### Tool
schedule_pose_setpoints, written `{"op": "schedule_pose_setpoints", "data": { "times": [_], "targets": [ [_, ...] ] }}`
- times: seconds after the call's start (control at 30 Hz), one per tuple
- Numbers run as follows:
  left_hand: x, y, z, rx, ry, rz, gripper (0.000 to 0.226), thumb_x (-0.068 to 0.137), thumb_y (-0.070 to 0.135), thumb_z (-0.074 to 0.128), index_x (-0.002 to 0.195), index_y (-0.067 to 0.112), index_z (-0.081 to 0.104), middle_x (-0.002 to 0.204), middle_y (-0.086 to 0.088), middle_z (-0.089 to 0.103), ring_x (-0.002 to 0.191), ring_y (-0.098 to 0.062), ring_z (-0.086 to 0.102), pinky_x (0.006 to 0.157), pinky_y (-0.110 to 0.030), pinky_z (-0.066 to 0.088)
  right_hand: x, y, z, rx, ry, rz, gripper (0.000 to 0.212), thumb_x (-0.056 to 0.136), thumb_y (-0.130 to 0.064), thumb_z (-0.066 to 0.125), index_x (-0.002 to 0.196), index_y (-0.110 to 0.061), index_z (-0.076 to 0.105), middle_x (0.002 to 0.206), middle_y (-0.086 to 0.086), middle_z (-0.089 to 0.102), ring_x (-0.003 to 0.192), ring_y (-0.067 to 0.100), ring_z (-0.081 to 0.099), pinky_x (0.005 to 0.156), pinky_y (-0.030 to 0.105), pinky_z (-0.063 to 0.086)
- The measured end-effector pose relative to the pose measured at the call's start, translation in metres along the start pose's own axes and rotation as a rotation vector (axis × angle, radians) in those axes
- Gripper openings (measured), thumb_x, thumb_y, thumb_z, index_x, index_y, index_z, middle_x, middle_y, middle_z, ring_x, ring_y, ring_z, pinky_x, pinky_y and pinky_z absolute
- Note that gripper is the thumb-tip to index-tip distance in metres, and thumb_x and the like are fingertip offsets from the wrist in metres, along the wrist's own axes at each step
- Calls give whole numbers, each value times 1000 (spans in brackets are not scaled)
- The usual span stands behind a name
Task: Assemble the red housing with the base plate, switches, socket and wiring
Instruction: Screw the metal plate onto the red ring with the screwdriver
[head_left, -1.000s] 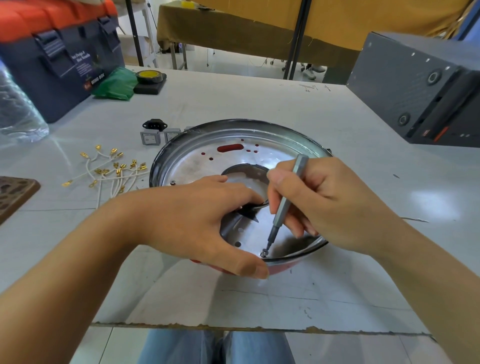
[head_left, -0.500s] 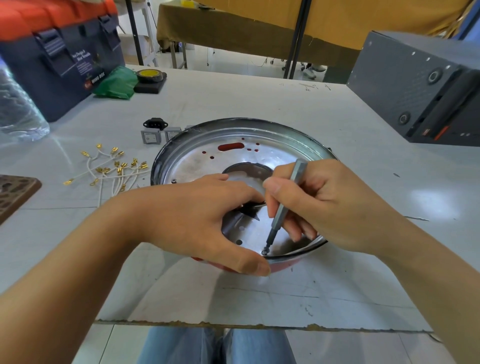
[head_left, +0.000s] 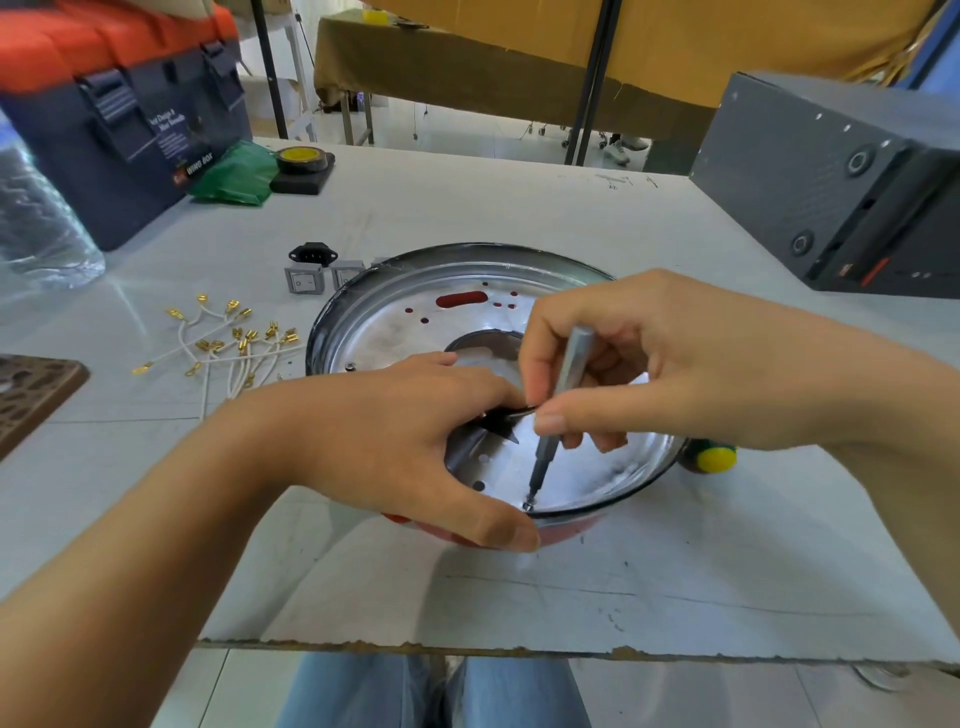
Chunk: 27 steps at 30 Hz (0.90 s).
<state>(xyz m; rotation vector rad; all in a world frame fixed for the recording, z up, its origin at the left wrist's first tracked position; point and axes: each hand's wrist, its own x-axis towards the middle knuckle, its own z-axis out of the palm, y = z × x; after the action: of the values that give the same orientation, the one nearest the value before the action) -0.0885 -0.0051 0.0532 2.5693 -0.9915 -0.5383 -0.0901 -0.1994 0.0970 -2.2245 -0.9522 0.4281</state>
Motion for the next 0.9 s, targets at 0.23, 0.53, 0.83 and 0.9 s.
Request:
{"op": "schedule_pose_setpoints", "data": {
  "times": [0.23,0.53,0.83,0.9],
  "targets": [
    [0,0,1,-4,6,-2,72,55,80,50,119,46,44,117,20,50,120,-9,39,99,-32,40,4,-13,-10,-202,-80,11,6,77,-23,70,76,-19,66,65,-9,70,58,0,67,62,21,55],
    [1,-1,2,12,18,30,67,56,80,47,110,42,45,109,16,51,115,-11,41,100,-30,36,15,-25,0,-624,-58,-6,40,88,-45,52,55,-23,49,37,-3,55,45,0,53,57,9,41],
    [-2,1,0,-73,31,119,35,60,73,56,88,70,35,89,46,41,91,13,41,72,-14,35,15,-33,-4,-601,-191,-3,12,82,-39,61,74,-33,54,78,-44,48,72,-18,47,68,5,36],
    [-2,1,0,-95,37,137,36,61,71,59,89,70,35,88,47,41,89,14,41,69,-15,34,14,-30,-7,-575,-226,-7,8,82,-33,64,79,-34,56,85,-38,51,71,-14,50,66,6,38]
  ]
}}
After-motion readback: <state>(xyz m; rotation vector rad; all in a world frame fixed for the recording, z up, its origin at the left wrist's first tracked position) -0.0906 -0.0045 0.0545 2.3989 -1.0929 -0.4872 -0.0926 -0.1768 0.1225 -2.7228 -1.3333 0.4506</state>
